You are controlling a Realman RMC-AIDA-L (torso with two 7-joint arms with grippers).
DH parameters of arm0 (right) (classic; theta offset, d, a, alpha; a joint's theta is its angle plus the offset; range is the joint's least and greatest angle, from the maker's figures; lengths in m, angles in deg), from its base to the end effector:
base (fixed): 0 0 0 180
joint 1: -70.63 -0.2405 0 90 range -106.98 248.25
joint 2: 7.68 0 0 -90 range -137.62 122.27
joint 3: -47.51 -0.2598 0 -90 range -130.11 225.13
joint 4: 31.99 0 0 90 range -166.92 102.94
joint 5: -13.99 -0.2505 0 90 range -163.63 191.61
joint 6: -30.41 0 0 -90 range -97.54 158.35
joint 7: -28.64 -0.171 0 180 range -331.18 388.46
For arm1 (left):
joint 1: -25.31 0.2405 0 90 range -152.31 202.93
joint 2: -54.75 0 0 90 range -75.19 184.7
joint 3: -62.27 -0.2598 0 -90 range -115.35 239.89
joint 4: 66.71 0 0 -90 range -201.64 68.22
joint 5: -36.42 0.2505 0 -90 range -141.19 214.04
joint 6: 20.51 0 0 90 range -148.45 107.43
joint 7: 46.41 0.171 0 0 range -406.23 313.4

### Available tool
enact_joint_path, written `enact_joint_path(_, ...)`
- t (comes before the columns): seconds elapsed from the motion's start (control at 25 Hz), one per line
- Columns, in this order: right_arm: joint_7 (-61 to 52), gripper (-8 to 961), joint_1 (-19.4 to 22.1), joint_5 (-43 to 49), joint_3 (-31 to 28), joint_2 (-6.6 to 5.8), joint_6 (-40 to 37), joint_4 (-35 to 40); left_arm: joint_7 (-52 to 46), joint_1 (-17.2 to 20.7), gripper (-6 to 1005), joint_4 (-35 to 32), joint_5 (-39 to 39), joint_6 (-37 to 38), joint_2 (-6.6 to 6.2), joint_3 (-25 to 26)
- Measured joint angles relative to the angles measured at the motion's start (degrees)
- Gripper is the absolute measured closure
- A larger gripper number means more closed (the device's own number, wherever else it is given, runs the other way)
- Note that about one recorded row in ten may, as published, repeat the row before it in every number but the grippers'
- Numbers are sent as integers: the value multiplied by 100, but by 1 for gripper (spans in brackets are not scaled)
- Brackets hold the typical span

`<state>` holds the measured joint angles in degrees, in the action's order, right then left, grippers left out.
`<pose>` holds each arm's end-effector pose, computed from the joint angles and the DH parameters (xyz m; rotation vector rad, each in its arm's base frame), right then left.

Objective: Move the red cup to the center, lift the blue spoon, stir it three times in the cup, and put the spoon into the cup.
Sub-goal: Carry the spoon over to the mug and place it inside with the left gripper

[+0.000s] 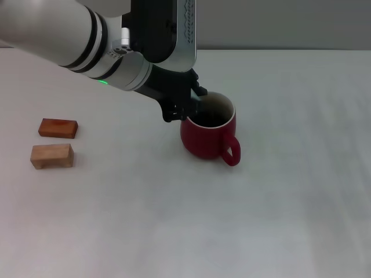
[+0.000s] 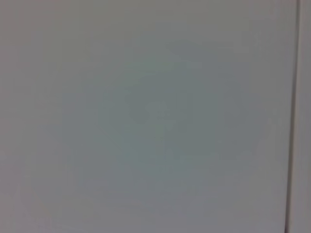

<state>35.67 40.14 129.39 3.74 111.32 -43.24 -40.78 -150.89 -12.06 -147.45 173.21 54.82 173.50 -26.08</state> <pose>0.3235 0.4072 -0.0064 -1.4398 0.2752 0.6398 -0.0904 0.4135 -0.0569 -2.7923 0.4124 0.3109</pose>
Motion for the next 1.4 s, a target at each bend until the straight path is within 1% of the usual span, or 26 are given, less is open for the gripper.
enact_joint_path(0.28, 0, 617, 15, -1, 0, 0, 0, -7, -10, -76, 828, -11, -116, -174, 26, -144)
enact_joint_path(0.56, 0, 617, 4, -1, 0, -5, 9, -6, -215, 15, 828, -240, -176, 94, 0, -196)
enact_joint_path(0.72, 0, 617, -31, -1, 0, -8, 22, 6, -313, 94, 828, -293, -59, 188, -21, -146)
enact_joint_path(0.96, 0, 617, -35, -1, 0, -17, 19, 17, -421, 183, 829, -268, 303, 128, -27, -130)
enact_joint_path(1.4, 0, 618, -18, -1, 0, -18, 0, 28, -483, 263, 829, -224, 312, 6, -11, -241)
